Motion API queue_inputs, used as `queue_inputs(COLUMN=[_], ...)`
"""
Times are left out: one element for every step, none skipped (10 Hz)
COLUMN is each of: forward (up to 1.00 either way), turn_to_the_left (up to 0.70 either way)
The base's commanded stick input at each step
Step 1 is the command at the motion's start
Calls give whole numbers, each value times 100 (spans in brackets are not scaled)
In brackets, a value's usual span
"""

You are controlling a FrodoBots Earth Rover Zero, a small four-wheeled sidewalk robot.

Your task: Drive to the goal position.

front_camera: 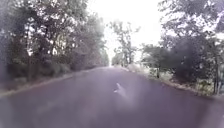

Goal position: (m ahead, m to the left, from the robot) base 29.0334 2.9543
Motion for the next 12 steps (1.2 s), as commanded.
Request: queue_inputs(forward=[100, 100, 100, 100, 100, 100, 100, 100, 100, 100, 100, 100], turn_to_the_left=[2, 2, 2, 2, 2, 2, 2, 2, 2, 2, 2, 2])
